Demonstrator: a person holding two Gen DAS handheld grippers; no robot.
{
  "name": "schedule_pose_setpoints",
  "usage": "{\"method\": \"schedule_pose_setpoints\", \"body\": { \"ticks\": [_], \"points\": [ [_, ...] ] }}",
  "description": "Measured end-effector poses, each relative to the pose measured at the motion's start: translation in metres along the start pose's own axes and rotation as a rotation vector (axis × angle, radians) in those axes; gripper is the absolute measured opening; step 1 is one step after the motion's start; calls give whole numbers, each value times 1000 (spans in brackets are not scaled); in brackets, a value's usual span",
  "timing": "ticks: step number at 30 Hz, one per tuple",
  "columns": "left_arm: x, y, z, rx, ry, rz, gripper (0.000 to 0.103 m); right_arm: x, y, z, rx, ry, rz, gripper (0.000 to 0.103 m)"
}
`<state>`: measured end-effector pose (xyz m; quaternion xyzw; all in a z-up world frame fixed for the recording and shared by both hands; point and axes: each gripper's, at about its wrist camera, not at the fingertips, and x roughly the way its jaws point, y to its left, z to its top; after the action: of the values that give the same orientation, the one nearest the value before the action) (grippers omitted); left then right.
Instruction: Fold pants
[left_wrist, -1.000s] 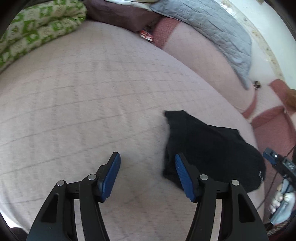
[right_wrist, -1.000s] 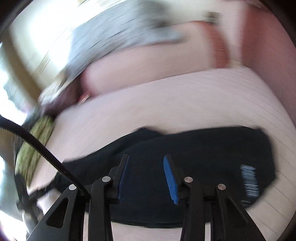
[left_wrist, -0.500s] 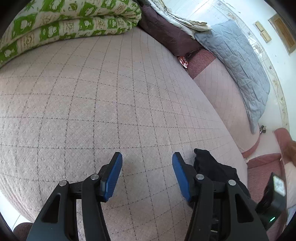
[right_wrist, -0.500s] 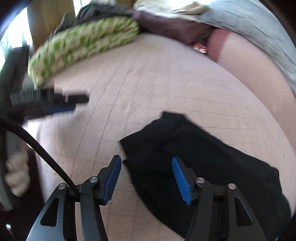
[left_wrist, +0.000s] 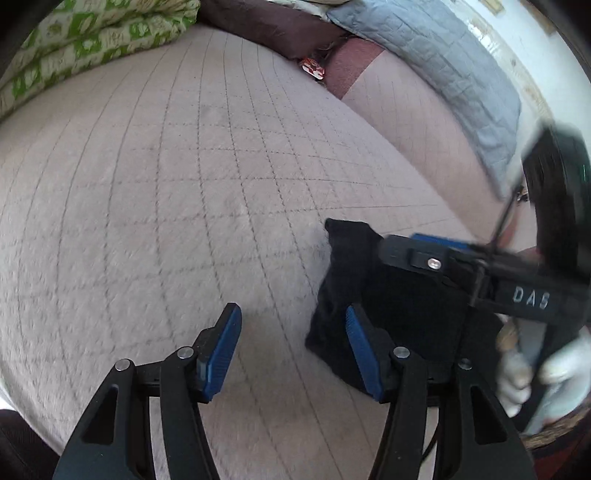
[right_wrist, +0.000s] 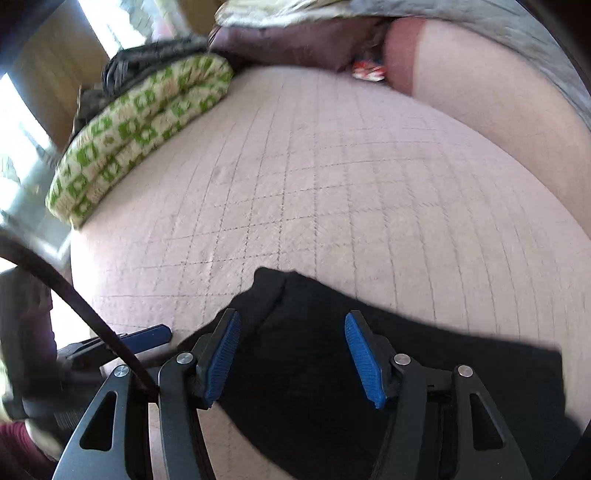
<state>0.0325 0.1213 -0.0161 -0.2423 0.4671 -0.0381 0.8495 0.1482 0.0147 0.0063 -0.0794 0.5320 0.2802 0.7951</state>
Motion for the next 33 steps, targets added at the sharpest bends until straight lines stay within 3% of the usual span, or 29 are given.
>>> {"method": "schedule_pose_setpoints", "body": {
  "ticks": [8,11,12,14,16,20,22,23,28,33],
  "points": [
    [14,-5,-3,33,-37,-71,55,69,29,34,-154,179,-87,67],
    [14,2,-1,-5,-35,-112,54,78,40,31,-205,180,-134,68],
    [14,2,-1,-1,-35,-112,54,78,40,31,-201,178,-130,65],
    [14,-3,-3,23,-41,-96,54,74,40,30,-202,179,-129,28],
    [14,-6,-5,37,-50,-96,55,65,33,29,-178,186,-122,23],
    [25,-25,-8,102,-31,-112,55,48,22,23,-131,158,-90,22],
    [32,-34,-10,149,17,-149,21,40,19,22,-107,132,-82,21],
    [36,-33,-11,140,56,-188,14,37,17,22,-99,124,-78,21],
    [29,-24,-7,77,82,-273,13,17,18,10,-79,66,-73,21],
    [8,-60,-6,171,41,-299,13,-25,5,-2,-27,-24,-52,21]
  ]
}}
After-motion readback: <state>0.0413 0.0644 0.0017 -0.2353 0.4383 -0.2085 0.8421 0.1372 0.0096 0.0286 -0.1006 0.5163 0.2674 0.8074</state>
